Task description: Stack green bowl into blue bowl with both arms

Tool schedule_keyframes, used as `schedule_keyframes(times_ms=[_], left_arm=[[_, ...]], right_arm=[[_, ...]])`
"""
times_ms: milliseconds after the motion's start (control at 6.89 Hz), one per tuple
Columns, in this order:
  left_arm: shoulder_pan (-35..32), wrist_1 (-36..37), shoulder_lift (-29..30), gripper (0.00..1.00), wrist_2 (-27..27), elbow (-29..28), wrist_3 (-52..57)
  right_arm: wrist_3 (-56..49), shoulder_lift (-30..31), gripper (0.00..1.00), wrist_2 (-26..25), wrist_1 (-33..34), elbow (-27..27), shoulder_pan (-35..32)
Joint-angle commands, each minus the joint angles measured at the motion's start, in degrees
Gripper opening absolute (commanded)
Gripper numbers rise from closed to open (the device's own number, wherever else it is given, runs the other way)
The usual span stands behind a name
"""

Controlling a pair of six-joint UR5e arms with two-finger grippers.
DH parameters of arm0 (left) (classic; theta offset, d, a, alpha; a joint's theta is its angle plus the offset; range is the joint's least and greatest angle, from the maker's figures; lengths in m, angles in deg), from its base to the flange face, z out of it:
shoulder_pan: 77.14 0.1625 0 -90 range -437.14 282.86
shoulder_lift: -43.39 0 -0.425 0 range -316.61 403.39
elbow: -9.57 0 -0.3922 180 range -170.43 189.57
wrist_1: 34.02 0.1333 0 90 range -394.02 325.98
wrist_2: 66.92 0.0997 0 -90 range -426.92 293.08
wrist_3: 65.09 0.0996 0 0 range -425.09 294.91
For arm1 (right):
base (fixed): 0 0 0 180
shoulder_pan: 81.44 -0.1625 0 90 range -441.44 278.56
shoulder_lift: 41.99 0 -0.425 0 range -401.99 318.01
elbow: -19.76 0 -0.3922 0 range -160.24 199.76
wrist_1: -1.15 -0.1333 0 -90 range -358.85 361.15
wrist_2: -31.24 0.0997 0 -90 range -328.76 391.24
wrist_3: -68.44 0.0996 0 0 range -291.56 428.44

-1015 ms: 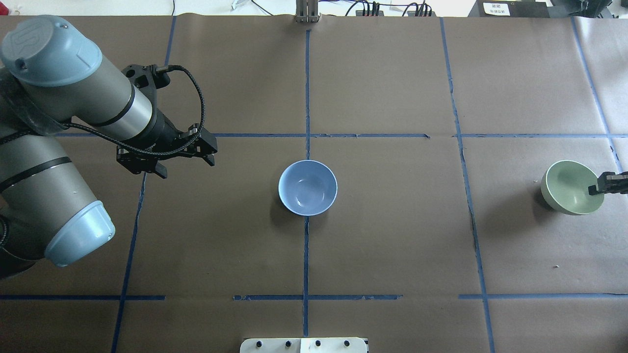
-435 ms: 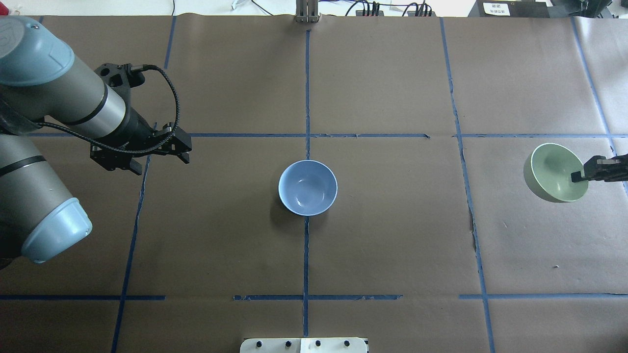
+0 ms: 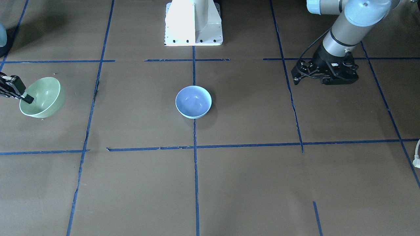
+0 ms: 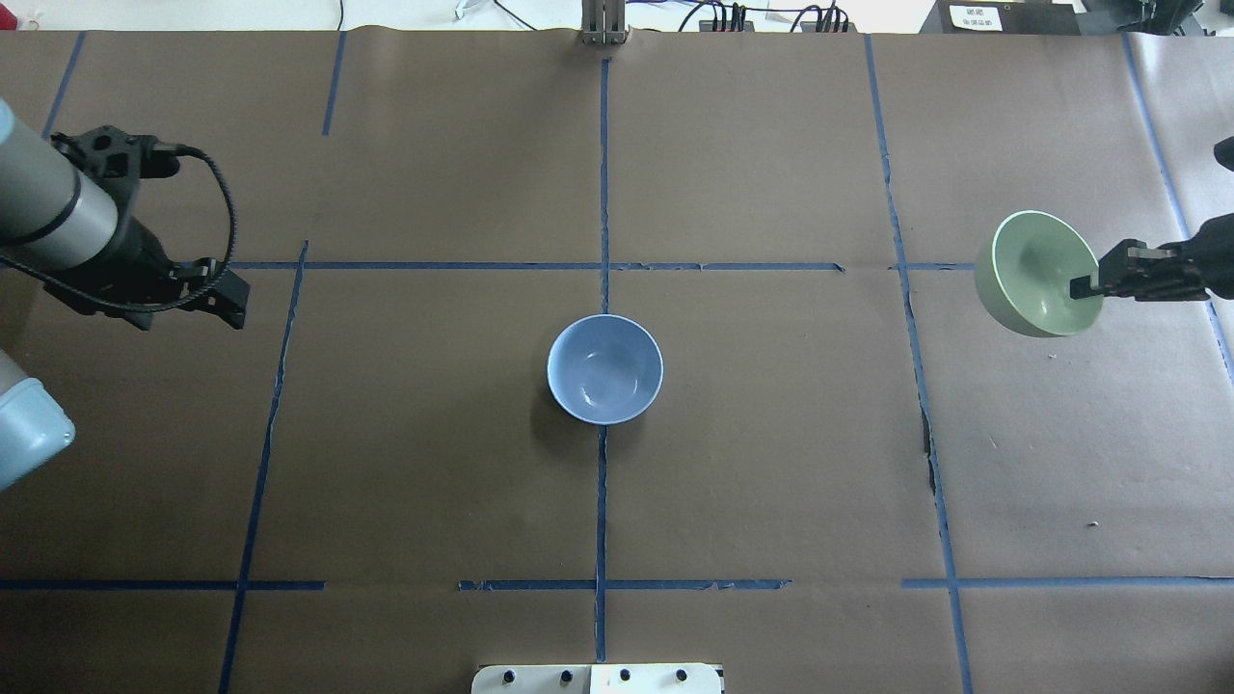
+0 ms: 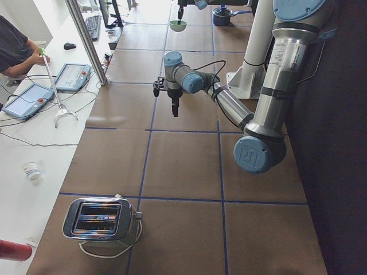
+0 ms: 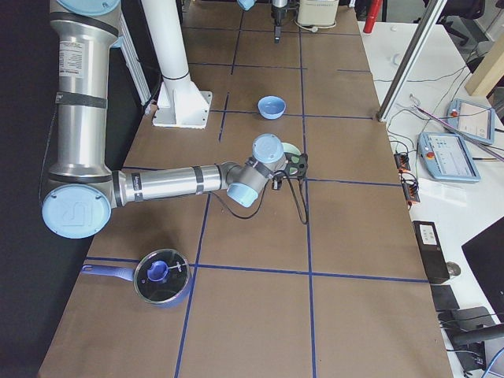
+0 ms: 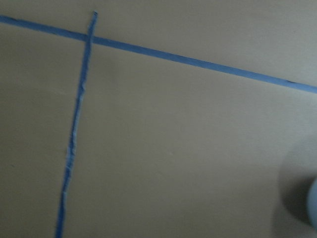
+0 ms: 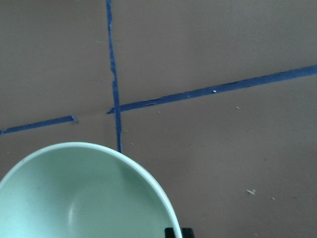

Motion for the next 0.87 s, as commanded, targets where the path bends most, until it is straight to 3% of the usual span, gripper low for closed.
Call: schedule_keyframes(times_ms=[0, 290, 725], left_arm=[[-7.1, -0.4, -5.5, 1.0, -0.5, 0.6, 4.7], [-11.5, -0.4, -9.4, 1.0, -1.0, -0.1, 20.5], [-11.5, -0.4, -10.8, 1.0, -0.7, 0.0, 25.1]], right_arm=[[4.6, -6.5, 0.0, -6.6, 0.6, -0.9, 5.6], [7.4, -13.4, 0.0, -14.5, 8.7, -2.9, 13.0], [11.2, -27.3, 0.0, -30.1, 31.4, -8.5, 27.4]])
